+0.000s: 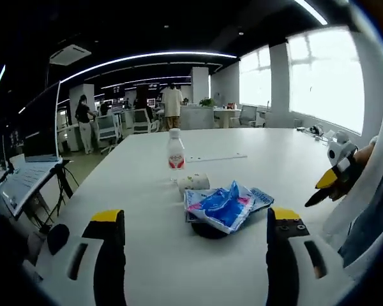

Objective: Arrange the tabletop items into an orderly group along one side of the table until the central work area is clear of visible clutter.

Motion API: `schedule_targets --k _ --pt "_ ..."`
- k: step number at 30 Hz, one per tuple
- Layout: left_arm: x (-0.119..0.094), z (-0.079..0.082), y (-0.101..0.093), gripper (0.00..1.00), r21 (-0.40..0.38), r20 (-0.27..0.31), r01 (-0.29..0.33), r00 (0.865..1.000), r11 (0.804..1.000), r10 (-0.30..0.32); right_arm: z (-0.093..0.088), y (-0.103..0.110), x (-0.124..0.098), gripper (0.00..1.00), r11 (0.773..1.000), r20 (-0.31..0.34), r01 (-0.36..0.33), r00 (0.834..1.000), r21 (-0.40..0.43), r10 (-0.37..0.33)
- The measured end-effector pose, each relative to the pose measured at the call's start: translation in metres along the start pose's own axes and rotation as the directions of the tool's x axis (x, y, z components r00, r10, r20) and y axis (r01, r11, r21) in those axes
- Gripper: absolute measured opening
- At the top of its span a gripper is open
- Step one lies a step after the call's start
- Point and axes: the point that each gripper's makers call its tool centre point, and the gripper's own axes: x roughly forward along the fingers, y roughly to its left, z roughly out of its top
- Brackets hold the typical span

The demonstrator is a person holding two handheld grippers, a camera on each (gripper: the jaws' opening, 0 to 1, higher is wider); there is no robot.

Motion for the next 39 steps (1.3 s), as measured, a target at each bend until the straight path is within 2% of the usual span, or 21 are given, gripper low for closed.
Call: schedule_targets --k 4,6,12,14,17,20,21,22,23,24,26,29,34,35,37,38,39 --pt "-0.009 -0.012 0.014 0.94 -0.04 -0.01 -0.062 0.998 0.997 0.062 0.001 -0.001 0.0 0.61 1.0 -0.01 0.014 1.0 -0.025 -0.014" --pt "-0.012 -0.02 0.016 0.92 -0.043 -0.013 -0.072 0.997 0.997 0.071 0.002 0.0 0.0 0.61 1.0 -0.011 0.014 1.0 -0.026 -0.015" --pt "-0.021 -0.031 0.009 0.9 -0.044 -0.006 -0.085 0.996 0.995 0.085 0.004 -0.001 -0.005 0.61 0.998 -0.013 0.035 0.999 -0.059 -0.036" --pt "-0.023 -0.028 0.009 0.88 -0.046 -0.005 -0.089 0.996 0.995 0.089 0.005 -0.004 -0.006 0.61 0.997 -0.011 0.042 0.999 -0.06 -0.043" --pt "-0.027 -0.022 0.014 0.82 -0.079 0.032 -0.094 0.995 0.992 0.097 0.007 -0.005 -0.008 0.61 0.997 -0.008 0.049 0.999 -0.06 -0.05" --pt "-0.03 -0.026 0.015 0.91 -0.1 0.023 -0.108 0.994 0.989 0.111 0.015 -0.003 -0.01 0.61 0.995 -0.005 0.054 0.998 -0.083 -0.055" --pt "-0.03 -0.023 0.011 0.96 -0.099 0.039 -0.096 0.994 0.99 0.1 0.016 -0.003 -0.01 0.61 0.994 -0.005 0.054 0.998 -0.09 -0.055" --pt "-0.028 -0.023 0.007 1.0 -0.099 0.039 -0.08 0.996 0.992 0.085 0.022 -0.002 -0.012 0.61 0.991 -0.009 0.055 0.998 -0.121 -0.056" --pt "-0.027 -0.027 0.0 0.99 -0.095 0.018 -0.056 0.998 0.994 0.058 0.029 -0.002 -0.013 0.6 0.987 -0.005 0.062 0.998 -0.151 -0.063" --pt "-0.025 -0.03 -0.001 0.99 -0.077 0.004 -0.056 0.998 0.995 0.057 0.04 -0.004 -0.016 0.6 0.979 0.004 0.08 0.997 -0.188 -0.081" --pt "-0.022 -0.04 -0.005 1.0 -0.002 -0.042 -0.05 0.998 0.999 0.05 0.056 -0.003 -0.02 0.6 0.971 0.016 0.096 0.995 -0.219 -0.095" --pt "-0.02 -0.039 -0.009 1.0 -0.001 -0.026 -0.034 0.999 0.999 0.034 0.088 0.005 -0.027 0.6 0.961 0.044 0.098 0.995 -0.259 -0.09" --pt "-0.022 -0.039 -0.005 0.98 -0.01 -0.029 -0.044 0.999 0.999 0.044 0.123 0.016 -0.025 0.61 0.949 0.057 0.093 0.995 -0.3 -0.08" --pt "-0.022 -0.04 -0.004 0.98 -0.013 -0.028 -0.044 0.999 0.999 0.044 0.129 0.019 -0.024 0.61 0.951 0.068 0.088 0.995 -0.298 -0.071" --pt "-0.021 -0.041 -0.006 0.98 -0.013 -0.037 -0.039 0.999 0.999 0.039 0.145 0.035 -0.019 0.62 0.972 0.116 0.023 0.993 -0.234 0.004" --pt "-0.021 -0.042 -0.007 0.97 -0.01 -0.04 -0.039 0.998 0.999 0.039 0.153 0.044 -0.016 0.63 0.98 0.122 -0.023 0.991 -0.2 0.048" --pt "-0.021 -0.043 -0.006 0.97 0.0 -0.043 -0.042 0.998 0.999 0.042 0.158 0.049 -0.016 0.62 0.981 0.128 -0.039 0.99 -0.191 0.064"
